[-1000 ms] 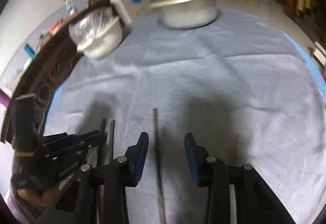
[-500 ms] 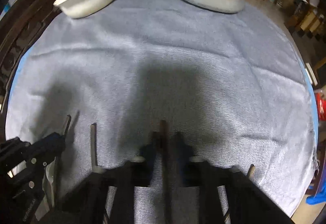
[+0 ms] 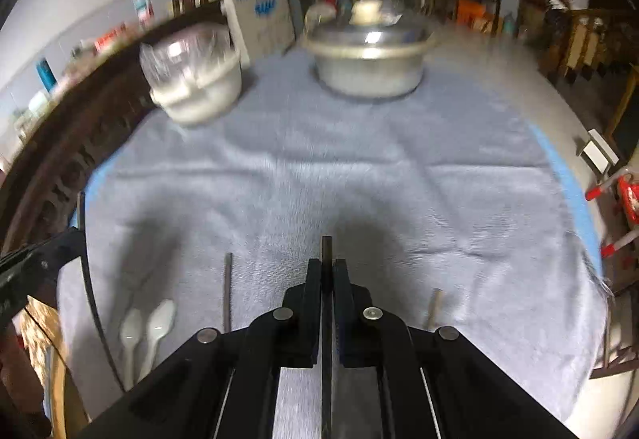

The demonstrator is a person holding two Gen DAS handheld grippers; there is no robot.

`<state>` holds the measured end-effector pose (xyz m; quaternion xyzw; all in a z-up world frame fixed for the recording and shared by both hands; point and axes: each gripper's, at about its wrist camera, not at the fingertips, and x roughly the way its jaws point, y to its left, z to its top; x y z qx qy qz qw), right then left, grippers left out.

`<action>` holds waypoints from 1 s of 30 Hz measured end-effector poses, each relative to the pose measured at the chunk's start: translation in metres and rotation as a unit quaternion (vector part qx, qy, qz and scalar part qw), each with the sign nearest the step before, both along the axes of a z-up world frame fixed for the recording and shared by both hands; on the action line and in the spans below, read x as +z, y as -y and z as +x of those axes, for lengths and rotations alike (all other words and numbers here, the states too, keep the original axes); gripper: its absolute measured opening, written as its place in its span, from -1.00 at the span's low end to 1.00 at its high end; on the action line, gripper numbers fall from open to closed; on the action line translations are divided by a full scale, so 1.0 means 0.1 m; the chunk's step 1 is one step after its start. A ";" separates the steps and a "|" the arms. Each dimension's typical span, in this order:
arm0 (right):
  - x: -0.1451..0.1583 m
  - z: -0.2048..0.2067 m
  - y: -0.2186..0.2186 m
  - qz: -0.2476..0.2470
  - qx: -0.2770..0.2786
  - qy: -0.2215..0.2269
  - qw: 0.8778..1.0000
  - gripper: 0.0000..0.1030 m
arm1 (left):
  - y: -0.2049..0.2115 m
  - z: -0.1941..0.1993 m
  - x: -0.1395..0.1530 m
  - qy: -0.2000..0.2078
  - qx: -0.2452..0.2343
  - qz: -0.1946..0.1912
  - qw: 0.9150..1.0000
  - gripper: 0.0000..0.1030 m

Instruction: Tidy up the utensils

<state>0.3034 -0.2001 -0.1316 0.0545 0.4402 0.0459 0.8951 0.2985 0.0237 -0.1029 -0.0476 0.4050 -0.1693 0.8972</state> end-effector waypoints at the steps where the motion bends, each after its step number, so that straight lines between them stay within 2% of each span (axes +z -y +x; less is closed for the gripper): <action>1: 0.07 -0.09 0.05 0.006 -0.004 0.014 1.000 -0.88 | -0.04 -0.08 0.09 0.012 0.006 -0.002 1.000 -0.90; 5: 0.45 -0.61 0.15 0.024 -0.030 0.087 0.995 -0.88 | -0.21 -0.41 0.35 0.052 0.034 -0.014 0.998 -0.90; 8: 0.68 -0.96 0.17 0.033 -0.047 0.138 0.989 -0.88 | -0.30 -0.66 0.49 0.079 0.058 -0.010 0.995 -0.90; 16: 1.00 -1.84 -0.01 0.033 -0.090 0.247 0.964 -0.88 | -0.45 -1.33 0.74 0.146 0.100 -0.022 0.984 -0.90; 26: 1.38 -2.53 -0.16 0.020 -0.097 0.322 0.942 -0.88 | -0.39 -1.89 0.98 0.181 0.093 -0.027 0.979 -0.90; 30: 1.47 -2.70 -0.16 0.021 -0.096 0.336 0.937 -0.88 | -0.34 -2.06 1.08 0.195 0.087 -0.027 0.977 -0.90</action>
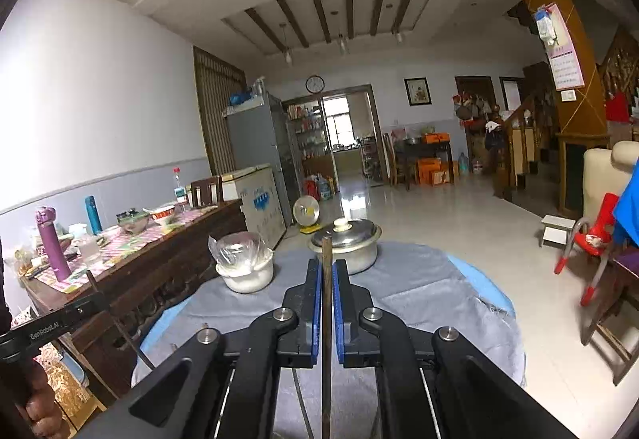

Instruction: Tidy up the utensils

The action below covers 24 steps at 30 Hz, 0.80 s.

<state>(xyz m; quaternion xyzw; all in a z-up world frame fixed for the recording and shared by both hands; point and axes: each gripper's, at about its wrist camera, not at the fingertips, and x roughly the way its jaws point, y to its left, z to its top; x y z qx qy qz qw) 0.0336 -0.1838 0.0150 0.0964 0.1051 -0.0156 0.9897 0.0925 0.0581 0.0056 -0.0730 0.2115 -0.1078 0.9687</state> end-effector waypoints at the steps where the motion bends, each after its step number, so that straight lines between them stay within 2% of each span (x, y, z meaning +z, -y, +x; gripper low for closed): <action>1: 0.02 -0.05 -0.01 0.002 0.000 0.004 1.000 -0.88 | 0.01 -0.05 0.02 0.004 -0.002 0.000 1.000 -0.90; 15: 0.19 -0.35 -0.27 -0.006 0.014 0.036 0.999 -0.88 | 0.04 -0.45 0.25 0.039 -0.014 -0.006 0.999 -0.90; 24: 0.33 -0.45 -0.48 -0.017 0.019 0.061 0.998 -0.88 | 0.01 -0.50 0.29 0.040 -0.023 -0.018 0.999 -0.90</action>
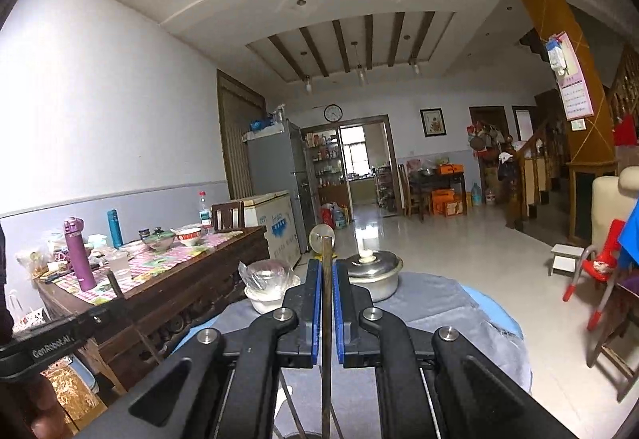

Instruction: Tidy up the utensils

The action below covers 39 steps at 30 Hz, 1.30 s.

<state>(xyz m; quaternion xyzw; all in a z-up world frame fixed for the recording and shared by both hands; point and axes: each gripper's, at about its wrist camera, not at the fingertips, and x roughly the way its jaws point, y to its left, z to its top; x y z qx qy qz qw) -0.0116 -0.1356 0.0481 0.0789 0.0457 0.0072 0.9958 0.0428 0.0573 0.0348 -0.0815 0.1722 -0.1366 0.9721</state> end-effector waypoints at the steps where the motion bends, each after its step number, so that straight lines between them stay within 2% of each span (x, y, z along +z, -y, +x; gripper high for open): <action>1: 0.01 -0.01 -0.02 0.000 0.002 0.002 1.000 -0.88 | 0.00 0.00 0.00 -0.001 0.000 -0.001 1.000 -0.90; 11: 0.05 -0.05 -0.13 0.005 0.017 0.016 1.000 -0.88 | 0.03 -0.08 0.04 0.012 -0.007 -0.006 1.000 -0.90; 25: -0.10 -0.02 0.01 0.052 0.024 0.024 0.998 -0.88 | 0.28 -0.08 0.00 0.026 -0.009 -0.006 1.000 -0.90; 29: -0.15 0.07 0.01 0.050 0.020 0.016 0.998 -0.88 | 0.33 0.00 -0.11 0.017 -0.013 -0.015 1.000 -0.90; 39: -0.38 0.24 0.02 0.035 0.025 -0.038 0.998 -0.88 | 0.47 0.14 -0.40 -0.034 -0.028 -0.002 0.999 -0.90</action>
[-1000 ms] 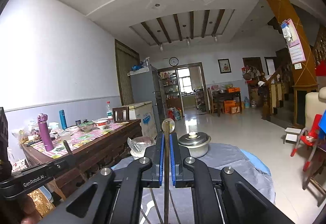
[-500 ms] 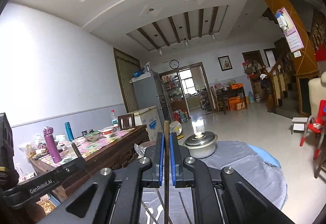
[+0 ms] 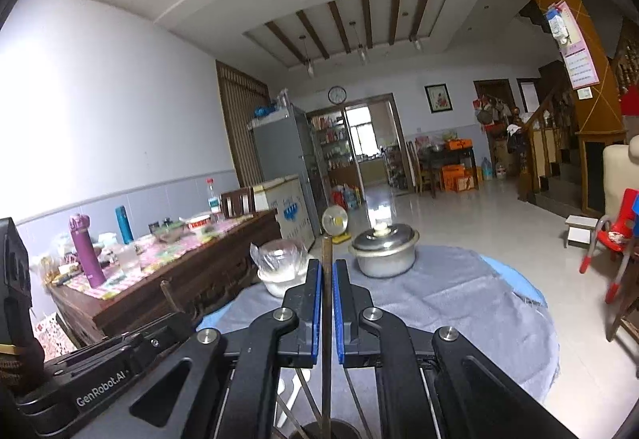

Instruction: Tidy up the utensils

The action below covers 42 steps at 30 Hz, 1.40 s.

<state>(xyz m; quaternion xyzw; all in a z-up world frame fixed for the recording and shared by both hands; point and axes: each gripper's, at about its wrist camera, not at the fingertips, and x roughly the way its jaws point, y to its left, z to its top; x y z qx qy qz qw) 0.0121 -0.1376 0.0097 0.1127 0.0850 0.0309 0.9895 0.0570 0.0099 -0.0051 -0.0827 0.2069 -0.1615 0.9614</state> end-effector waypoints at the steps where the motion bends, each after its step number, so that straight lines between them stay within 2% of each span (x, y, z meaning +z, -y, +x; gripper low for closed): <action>1: -0.02 0.01 0.00 0.000 0.000 -0.005 1.000 -0.88 | 0.01 0.00 -0.01 -0.004 -0.001 0.001 1.000 -0.90; 8: -0.06 0.03 0.04 0.007 -0.003 -0.009 1.000 -0.88 | 0.04 -0.04 -0.02 -0.011 -0.003 0.007 1.000 -0.90; 16: 0.10 -0.11 0.11 0.032 -0.028 0.049 0.998 -0.88 | 0.04 -0.03 -0.01 -0.010 0.002 0.005 1.000 -0.90; 20: 0.14 -0.12 0.08 0.023 -0.051 0.066 0.996 -0.88 | 0.06 0.00 -0.05 -0.019 0.001 0.008 1.000 -0.90; 28: -0.21 0.23 -0.03 -0.006 -0.038 -0.005 0.999 -0.88 | 0.08 0.06 -0.09 -0.026 -0.002 0.021 0.999 -0.90; 35: -0.47 0.29 0.07 0.006 -0.022 -0.051 0.998 -0.88 | 0.13 0.10 -0.20 -0.043 0.005 0.045 0.998 -0.90; 42: -0.58 0.34 0.12 0.025 0.015 -0.083 0.996 -0.85 | 0.18 0.14 -0.30 -0.064 0.012 0.075 0.995 -0.87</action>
